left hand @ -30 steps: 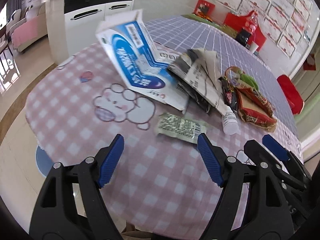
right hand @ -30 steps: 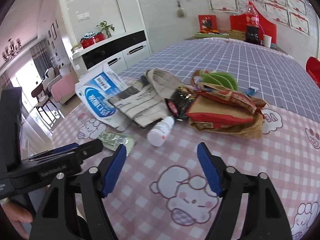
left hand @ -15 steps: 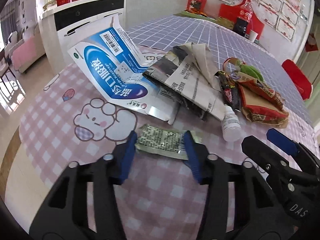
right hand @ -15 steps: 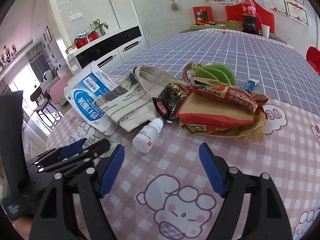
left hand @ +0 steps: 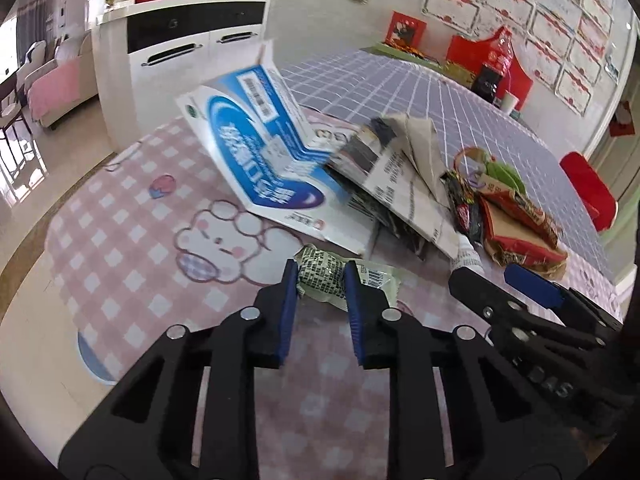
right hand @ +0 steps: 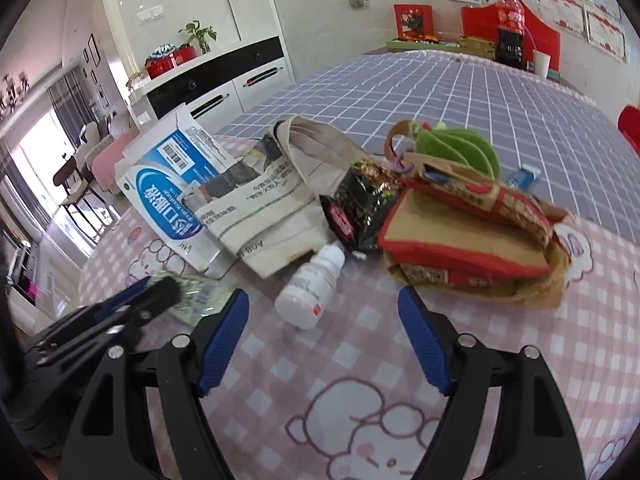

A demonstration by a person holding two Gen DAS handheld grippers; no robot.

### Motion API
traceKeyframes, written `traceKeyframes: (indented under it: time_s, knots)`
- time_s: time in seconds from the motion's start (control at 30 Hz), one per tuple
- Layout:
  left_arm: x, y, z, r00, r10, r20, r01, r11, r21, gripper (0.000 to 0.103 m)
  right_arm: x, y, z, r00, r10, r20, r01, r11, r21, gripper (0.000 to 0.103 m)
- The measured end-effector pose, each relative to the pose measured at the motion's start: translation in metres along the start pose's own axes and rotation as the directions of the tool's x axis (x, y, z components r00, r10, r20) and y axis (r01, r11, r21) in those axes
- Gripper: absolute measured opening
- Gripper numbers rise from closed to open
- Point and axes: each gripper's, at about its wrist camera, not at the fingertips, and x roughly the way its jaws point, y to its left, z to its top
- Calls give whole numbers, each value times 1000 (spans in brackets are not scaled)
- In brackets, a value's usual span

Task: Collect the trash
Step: 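Grasp the white medicine bottle with the right tool while the left tool grasps the green blister pack, then carry both items over the blue wastebasket and open the left tool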

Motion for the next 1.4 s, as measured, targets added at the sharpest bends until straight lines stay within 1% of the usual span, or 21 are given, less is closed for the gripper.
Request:
traceKeyframes:
  time_s: [0.03, 0.07, 0.1, 0.17, 0.2, 0.23, 0.27, 0.43, 0.6, 0.73, 0.9, 0.97, 1.07, 1.13, 1.2, 1.27, 1.4]
  knots:
    - [-3, 3, 1, 1000, 3, 6, -3, 1000, -2, 21, 2, 1, 1, 1000, -1, -1, 1, 1000, -8, 73]
    - [-5, 4, 1, 1000, 2, 9, -2, 1000, -8, 21, 4, 3, 3, 1000, 0, -5, 0, 1000, -21, 60]
    - [-7, 6, 2, 1000, -2, 13, 3, 1000, -15, 21, 7, 5, 4, 1000, 3, -16, -4, 1000, -26, 53]
    - [-12, 9, 3, 1000, -9, 23, 9, 1000, -18, 21, 12, 6, 5, 999, 10, -46, -11, 1000, -28, 47]
    - [-14, 10, 3, 1000, -12, 26, 13, 1000, -21, 20, 14, 6, 4, 998, 10, -54, -12, 999, -30, 46]
    - [-16, 11, 3, 999, -21, 26, 22, 999, -25, 20, 13, 7, 4, 999, 7, -52, -9, 999, -35, 39]
    - [-18, 12, 2, 999, -31, 28, 32, 999, -30, 20, 13, 8, 4, 998, 7, -56, -9, 999, -46, 34]
    - [-30, 13, 0, 997, -60, 40, 61, 998, -30, 20, 2, 0, -2, 999, 44, -31, -45, 999, -13, 34]
    - [-45, 15, -1, 995, -77, 62, 79, 996, -29, 20, -22, -3, -11, 999, 46, 17, -46, 999, 1, 33]
    - [-60, 24, -2, 993, -84, 84, 88, 995, -48, 20, -45, 16, -10, 995, 85, 55, -83, 996, -32, 33]
    - [-84, 48, -7, 992, -54, 114, 64, 994, -85, 20, -61, 55, -7, 982, 173, 73, -167, 982, -85, 34]
    - [-91, 59, -8, 992, -35, 122, 48, 994, -102, 20, -63, 79, -8, 973, 220, 70, -211, 970, -119, 34]
    - [-106, 86, -12, 990, 10, 141, 10, 990, -142, 20, -61, 116, -11, 955, 292, 52, -280, 945, -169, 34]
    - [-113, 103, -16, 988, 35, 149, -10, 986, -166, 20, -58, 143, -15, 937, 349, 29, -336, 920, -201, 34]
    - [-122, 124, -20, 985, 69, 156, -37, 979, -199, 20, -53, 169, -19, 922, 386, 4, -375, 898, -230, 34]
    - [-130, 146, -26, 982, 108, 157, -70, 970, -232, 20, -49, 193, -23, 909, 416, -18, -407, 877, -255, 34]
    - [-142, 191, -38, 973, 178, 148, -125, 943, -310, 20, -39, 245, -29, 880, 469, -71, -467, 829, -308, 34]
